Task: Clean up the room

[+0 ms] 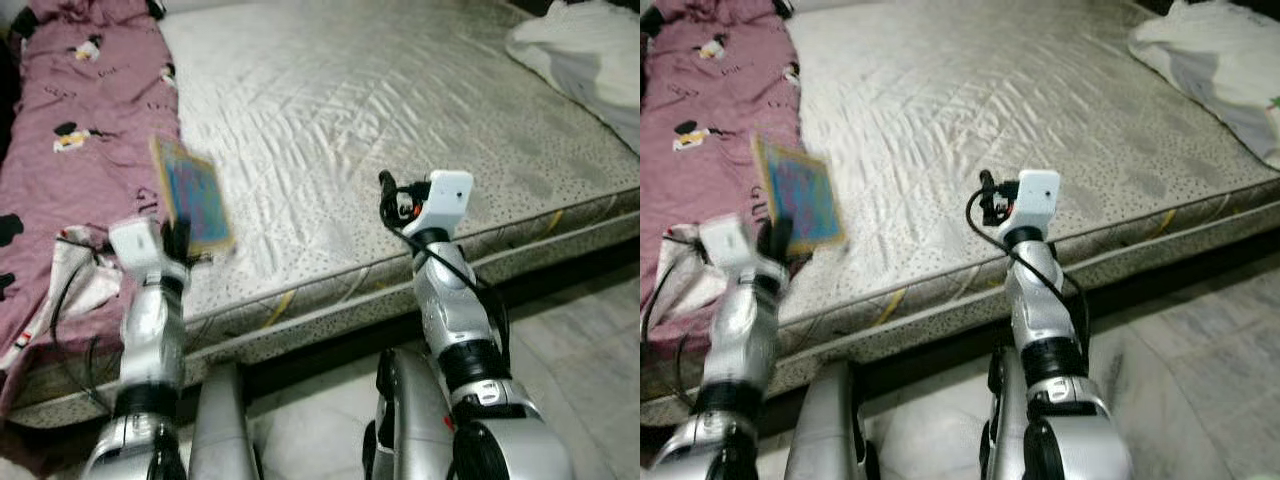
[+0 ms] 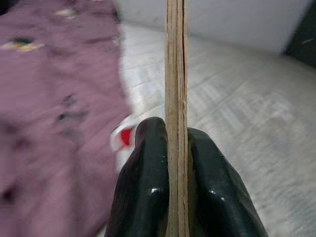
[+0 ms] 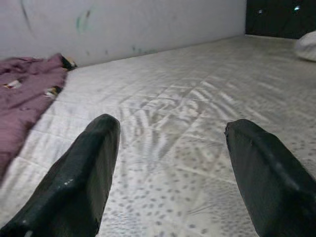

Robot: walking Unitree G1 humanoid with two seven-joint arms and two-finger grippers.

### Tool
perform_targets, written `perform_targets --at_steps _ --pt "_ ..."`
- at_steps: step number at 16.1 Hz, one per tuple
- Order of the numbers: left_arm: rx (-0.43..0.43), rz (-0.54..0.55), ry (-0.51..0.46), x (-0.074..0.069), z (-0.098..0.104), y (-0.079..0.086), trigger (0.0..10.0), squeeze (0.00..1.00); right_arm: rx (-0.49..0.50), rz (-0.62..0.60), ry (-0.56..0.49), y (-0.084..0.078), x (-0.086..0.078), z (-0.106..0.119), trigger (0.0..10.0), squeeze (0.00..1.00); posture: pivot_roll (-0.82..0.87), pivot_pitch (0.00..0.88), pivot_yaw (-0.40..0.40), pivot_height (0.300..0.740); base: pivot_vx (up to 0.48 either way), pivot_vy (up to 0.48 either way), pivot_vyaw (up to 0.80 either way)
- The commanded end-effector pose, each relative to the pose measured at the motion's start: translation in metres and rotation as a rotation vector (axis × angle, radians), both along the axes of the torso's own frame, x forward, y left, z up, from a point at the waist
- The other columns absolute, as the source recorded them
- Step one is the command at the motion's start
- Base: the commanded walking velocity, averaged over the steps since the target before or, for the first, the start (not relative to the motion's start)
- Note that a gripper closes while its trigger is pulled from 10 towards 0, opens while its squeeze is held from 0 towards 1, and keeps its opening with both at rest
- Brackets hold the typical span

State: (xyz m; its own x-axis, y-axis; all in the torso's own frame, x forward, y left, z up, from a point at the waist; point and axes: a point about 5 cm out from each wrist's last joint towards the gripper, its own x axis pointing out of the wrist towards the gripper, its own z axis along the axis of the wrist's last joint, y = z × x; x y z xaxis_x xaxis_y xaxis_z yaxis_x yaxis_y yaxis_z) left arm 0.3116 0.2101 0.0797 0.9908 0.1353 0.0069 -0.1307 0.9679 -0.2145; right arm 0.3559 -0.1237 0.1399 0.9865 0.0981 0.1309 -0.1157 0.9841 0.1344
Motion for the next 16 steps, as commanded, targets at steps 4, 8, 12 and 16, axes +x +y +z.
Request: perform_targets --at_steps 4,8,12,16 --pt "0.234 -0.001 -0.091 -0.003 0.028 -0.005 10.0 0.00 0.072 0.043 -0.023 0.006 0.004 0.009 10.0 0.00 0.07 0.000 0.055 0.558 0.000 0.000 0.00" --pt "0.222 -0.049 -0.090 -0.001 0.035 -0.019 10.0 0.00 0.084 0.034 -0.012 0.000 0.003 0.007 10.0 0.00 0.06 0.000 0.052 0.608 0.000 0.000 0.00" --pt "0.260 -0.054 -0.059 0.002 0.034 -0.025 10.0 0.00 0.084 0.051 -0.017 0.005 0.007 0.012 10.0 0.00 0.06 0.000 0.037 0.647 0.000 0.000 0.00" --pt "0.237 -0.041 -0.044 0.003 0.034 -0.029 10.0 0.00 0.069 0.060 -0.018 0.004 0.007 0.012 10.0 0.00 0.06 0.000 0.029 0.702 0.000 0.000 0.00"
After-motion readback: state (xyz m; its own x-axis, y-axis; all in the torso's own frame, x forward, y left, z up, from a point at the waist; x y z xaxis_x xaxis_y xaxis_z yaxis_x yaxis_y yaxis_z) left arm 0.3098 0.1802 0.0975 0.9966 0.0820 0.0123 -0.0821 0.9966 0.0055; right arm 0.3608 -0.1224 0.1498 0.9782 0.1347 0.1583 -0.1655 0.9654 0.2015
